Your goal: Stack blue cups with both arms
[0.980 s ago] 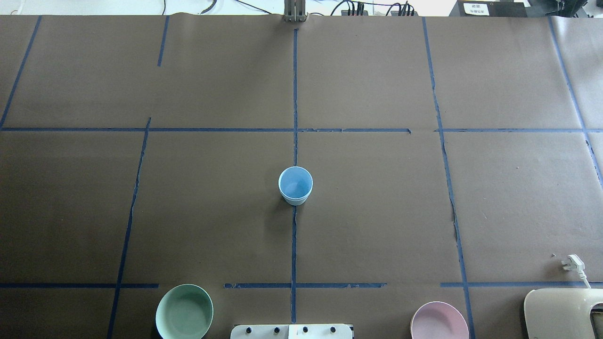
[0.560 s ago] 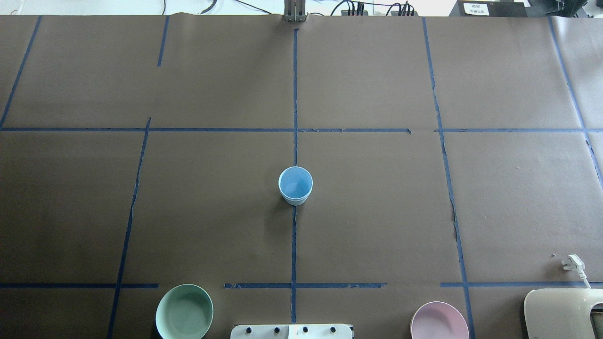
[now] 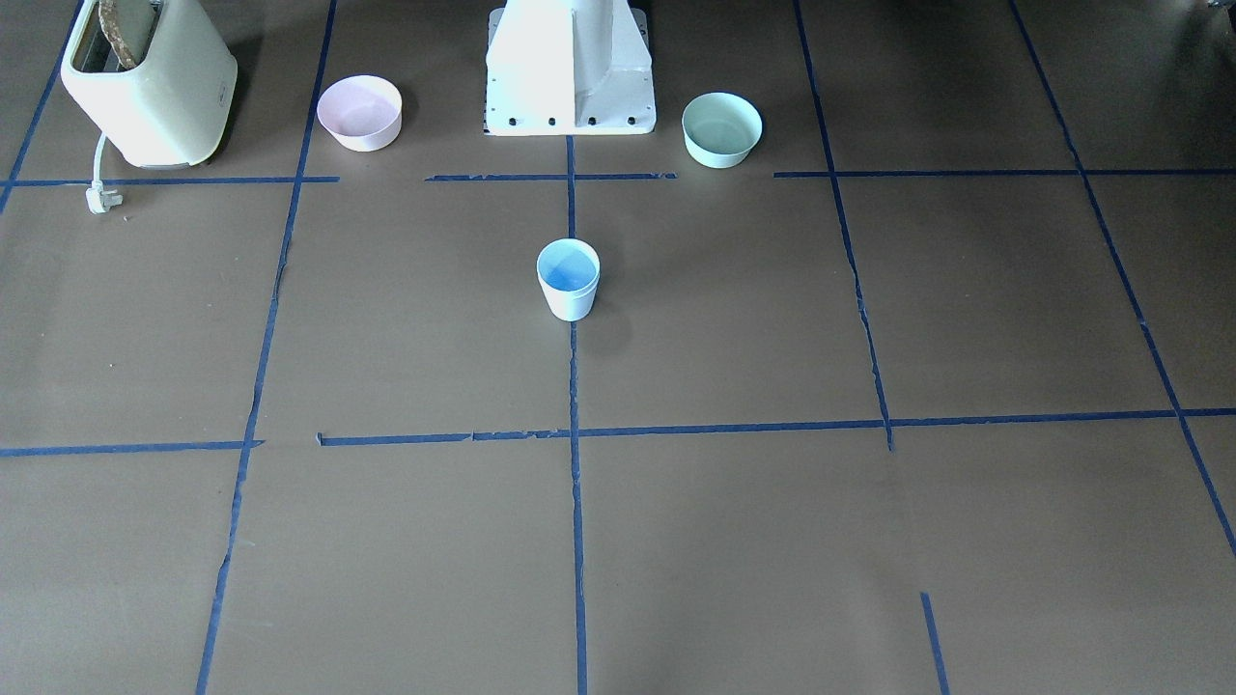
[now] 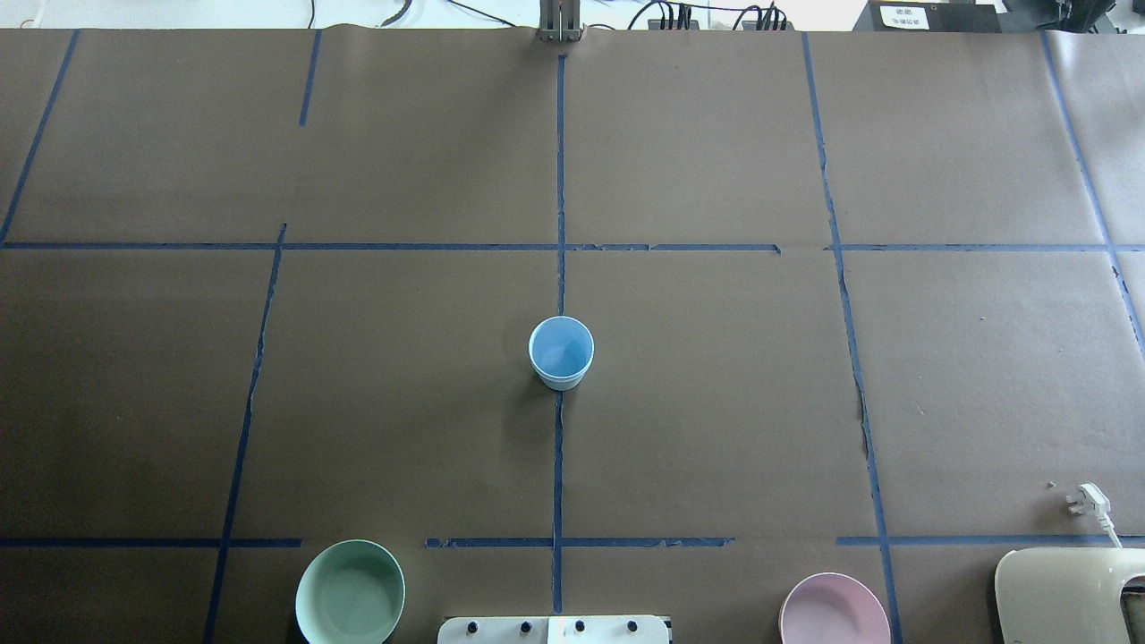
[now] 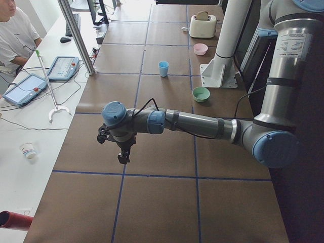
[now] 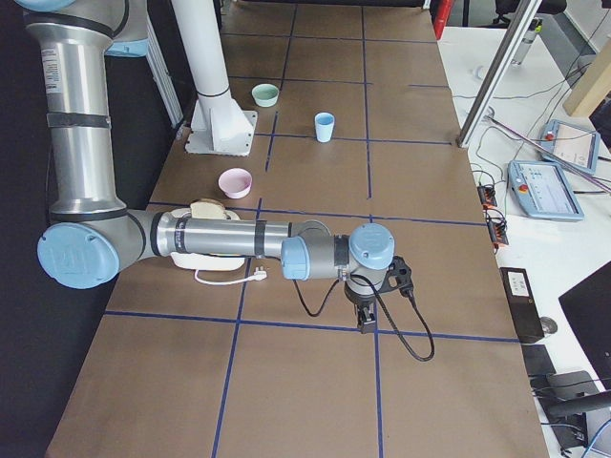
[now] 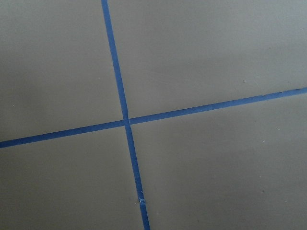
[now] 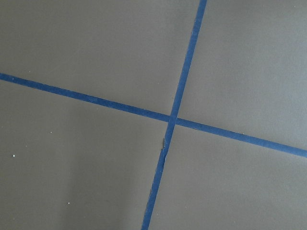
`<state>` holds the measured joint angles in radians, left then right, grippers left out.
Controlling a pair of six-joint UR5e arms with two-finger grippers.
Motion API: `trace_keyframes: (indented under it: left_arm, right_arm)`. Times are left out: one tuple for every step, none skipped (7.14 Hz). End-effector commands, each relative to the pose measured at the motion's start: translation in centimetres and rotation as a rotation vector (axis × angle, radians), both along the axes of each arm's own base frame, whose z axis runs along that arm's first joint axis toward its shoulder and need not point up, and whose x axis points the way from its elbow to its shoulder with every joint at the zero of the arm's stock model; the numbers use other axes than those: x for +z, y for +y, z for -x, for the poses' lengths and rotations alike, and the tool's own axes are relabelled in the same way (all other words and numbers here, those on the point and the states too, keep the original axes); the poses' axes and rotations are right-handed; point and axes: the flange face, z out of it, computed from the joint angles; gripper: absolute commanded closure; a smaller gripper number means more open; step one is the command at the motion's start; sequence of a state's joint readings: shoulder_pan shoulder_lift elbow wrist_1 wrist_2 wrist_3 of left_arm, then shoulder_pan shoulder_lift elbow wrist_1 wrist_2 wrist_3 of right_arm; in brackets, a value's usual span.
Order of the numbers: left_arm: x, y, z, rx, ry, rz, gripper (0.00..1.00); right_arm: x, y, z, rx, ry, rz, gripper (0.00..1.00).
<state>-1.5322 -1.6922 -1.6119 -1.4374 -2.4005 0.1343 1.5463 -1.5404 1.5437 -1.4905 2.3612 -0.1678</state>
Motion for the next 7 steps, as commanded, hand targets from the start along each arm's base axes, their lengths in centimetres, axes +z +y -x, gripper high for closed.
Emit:
trace_keyframes:
  left_arm:
    - [-0.8, -0.2, 0.0, -0.006, -0.001, 0.005, 0.0]
    - [-0.9, -0.3, 0.0, -0.002, -0.011, -0.011, 0.0]
    - [-0.8, -0.2, 0.0, -0.002, -0.012, -0.01, 0.0]
    - [-0.9, -0.4, -0.2, -0.001, -0.019, -0.007, 0.0]
    - [-0.6, -0.4, 0.0, -0.01, -0.054, 0.002, 0.0]
    - [0.1, 0.1, 0.1, -0.009, -0.047, 0.005, 0.0]
    - [0.2, 0.2, 0.1, -0.011, -0.053, 0.009, 0.0]
  right_arm:
    - [-0.3, -0.1, 0.0, 0.007, -0.009, 0.005, 0.0]
    - [0.2, 0.0, 0.0, 0.008, -0.006, 0.016, 0.0]
    - [0.2, 0.0, 0.0, 0.01, -0.006, 0.016, 0.0]
    - [0.5, 0.2, 0.0, 0.009, -0.003, 0.022, 0.0]
    - [0.8, 0.4, -0.1, 0.009, -0.003, 0.026, 0.0]
    - [0.9, 0.4, 0.0, 0.008, -0.001, 0.026, 0.0]
    - [1.5, 0.5, 0.0, 0.007, 0.001, 0.031, 0.0]
